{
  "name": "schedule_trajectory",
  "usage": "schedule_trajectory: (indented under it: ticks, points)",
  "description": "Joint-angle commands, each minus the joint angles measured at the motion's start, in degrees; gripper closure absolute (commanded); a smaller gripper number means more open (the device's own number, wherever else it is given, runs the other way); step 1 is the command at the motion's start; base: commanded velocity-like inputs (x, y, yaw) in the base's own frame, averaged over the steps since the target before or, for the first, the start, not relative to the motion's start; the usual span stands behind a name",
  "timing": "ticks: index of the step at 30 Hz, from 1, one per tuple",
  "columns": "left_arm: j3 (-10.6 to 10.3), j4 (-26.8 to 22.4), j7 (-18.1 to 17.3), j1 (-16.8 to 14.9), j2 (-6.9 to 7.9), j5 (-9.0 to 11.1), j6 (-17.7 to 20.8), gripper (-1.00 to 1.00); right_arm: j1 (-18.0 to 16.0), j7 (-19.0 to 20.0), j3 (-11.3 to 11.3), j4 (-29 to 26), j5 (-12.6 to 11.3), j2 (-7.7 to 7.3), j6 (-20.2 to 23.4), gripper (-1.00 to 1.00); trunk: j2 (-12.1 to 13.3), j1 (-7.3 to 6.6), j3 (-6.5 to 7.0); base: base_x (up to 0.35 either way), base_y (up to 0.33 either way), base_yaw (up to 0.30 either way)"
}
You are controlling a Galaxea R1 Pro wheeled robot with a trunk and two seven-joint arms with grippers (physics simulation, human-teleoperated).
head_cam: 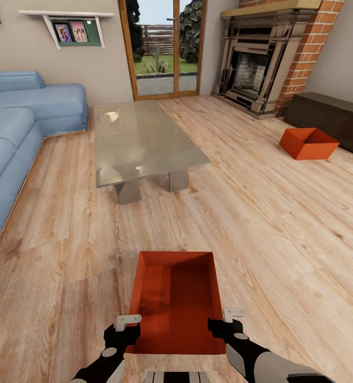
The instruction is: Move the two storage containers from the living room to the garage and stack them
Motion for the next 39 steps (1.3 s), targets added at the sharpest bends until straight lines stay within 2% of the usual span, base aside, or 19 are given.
schedule_trajectory:
  ticks: [1, 4, 11, 24, 30, 31, 39]
  points:
    - [-0.3, 0.05, 0.32, -0.03, 0.01, 0.14, -0.2, -1.0, -0.03, -0.14, 0.03, 0.06, -0.17, 0.02, -0.21, -1.0, -0.01, -0.01, -0.04, 0.0, 0.0, 0.0]
    - [-0.3, -0.44, 0.39, 0.24, 0.11, 0.06, -0.23, -1.0, -0.03, 0.23, 0.51, 0.21, 0.64, -0.07, -0.36, -1.0, -0.01, -0.01, -0.04, 0.0, 0.0, 0.0]
    - [-0.3, -0.49, 0.41, 0.31, 0.18, 0.06, -0.22, -1.0, -0.03, 0.13, 0.46, 0.17, -0.26, -0.14, -0.53, -1.0, -0.01, -0.01, -0.04, 0.0, 0.0, 0.0]
    - [-0.3, -0.47, 0.41, 0.32, 0.18, 0.06, -0.23, -1.0, -0.03, 0.66, 0.53, 0.15, -0.06, -0.15, -0.73, -1.0, -0.01, -0.01, -0.04, 0.0, 0.0, 0.0]
    - [-0.3, -0.47, 0.41, 0.32, 0.18, 0.06, -0.22, -1.0, -0.03, 0.99, 0.5, 0.2, 1.77, -0.11, -0.91, -1.0, -0.01, -0.01, -0.04, 0.0, 0.0, 0.0]
    - [-0.3, -0.47, 0.41, 0.32, 0.18, 0.06, -0.21, -1.0, -0.03, 1.0, 0.44, 0.22, 6.24, -0.14, -1.31, -1.0, -0.01, -0.01, -0.04, 0.0, 0.0, 0.0]
    - [-0.3, -0.47, 0.41, 0.32, 0.18, 0.06, -0.23, -1.0, -0.03, 0.93, 0.33, 0.24, 6.62, -0.16, -1.6, -1.0, -0.01, -0.01, -0.04, 0.0, 0.0, 0.0]
